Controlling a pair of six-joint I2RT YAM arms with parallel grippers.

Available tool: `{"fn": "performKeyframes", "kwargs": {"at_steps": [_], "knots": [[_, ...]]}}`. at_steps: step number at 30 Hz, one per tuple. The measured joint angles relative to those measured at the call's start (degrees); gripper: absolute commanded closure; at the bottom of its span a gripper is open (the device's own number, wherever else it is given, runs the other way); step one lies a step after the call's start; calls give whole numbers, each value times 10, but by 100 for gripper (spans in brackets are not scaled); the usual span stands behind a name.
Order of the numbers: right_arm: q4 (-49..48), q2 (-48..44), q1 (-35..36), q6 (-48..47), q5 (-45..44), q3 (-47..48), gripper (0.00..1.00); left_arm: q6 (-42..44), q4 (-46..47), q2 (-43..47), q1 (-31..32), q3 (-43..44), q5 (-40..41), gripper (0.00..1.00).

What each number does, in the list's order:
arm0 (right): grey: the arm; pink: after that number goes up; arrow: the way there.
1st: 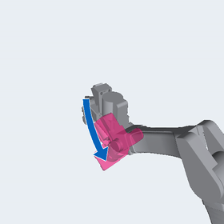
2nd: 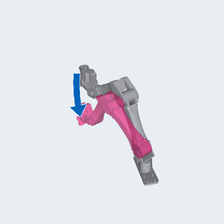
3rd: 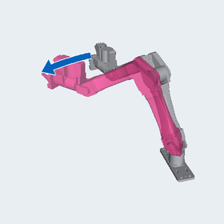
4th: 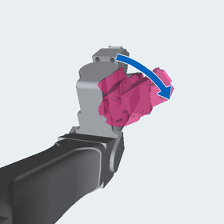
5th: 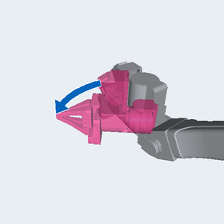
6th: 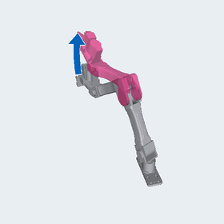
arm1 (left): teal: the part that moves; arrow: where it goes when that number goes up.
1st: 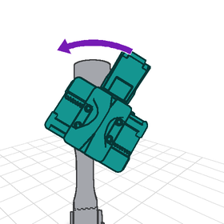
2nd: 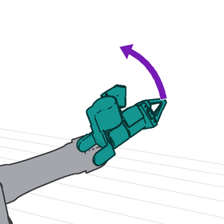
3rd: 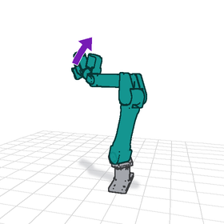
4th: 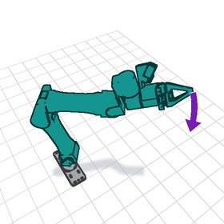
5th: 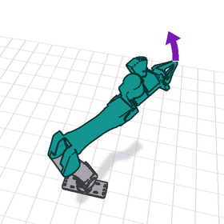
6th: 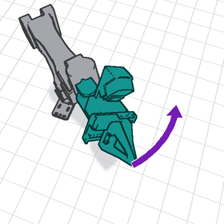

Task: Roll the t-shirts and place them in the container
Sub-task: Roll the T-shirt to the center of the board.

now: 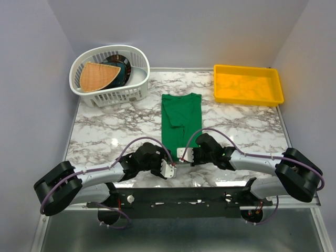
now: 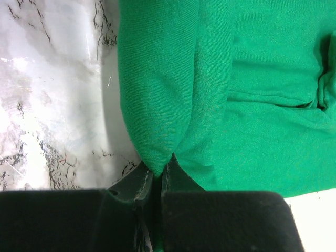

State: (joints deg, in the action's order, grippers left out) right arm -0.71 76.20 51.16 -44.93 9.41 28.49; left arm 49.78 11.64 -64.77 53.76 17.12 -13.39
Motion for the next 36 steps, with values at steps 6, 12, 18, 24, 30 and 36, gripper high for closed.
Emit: {"fn": "performKeyframes", "kwargs": {"at_steps": [6, 12, 18, 24, 30, 36], "knots": [[0, 0, -2, 2, 3, 0, 92, 23, 33, -14, 2, 1, 3, 23], [1, 0, -2, 3, 3, 0, 92, 33, 58, -49, 10, 3, 15, 33], [16, 0, -3, 3, 16, 6, 91, 40, 46, -66, 11, 23, 24, 100], [77, -2, -3, -8, 63, 31, 91, 40, -31, -17, 7, 45, 19, 100], [164, -20, -16, -33, 131, 74, 92, 31, -148, 43, -19, 73, -38, 100], [258, 11, -83, -72, 218, 145, 92, 6, -241, 22, -58, 134, -116, 100]]}}
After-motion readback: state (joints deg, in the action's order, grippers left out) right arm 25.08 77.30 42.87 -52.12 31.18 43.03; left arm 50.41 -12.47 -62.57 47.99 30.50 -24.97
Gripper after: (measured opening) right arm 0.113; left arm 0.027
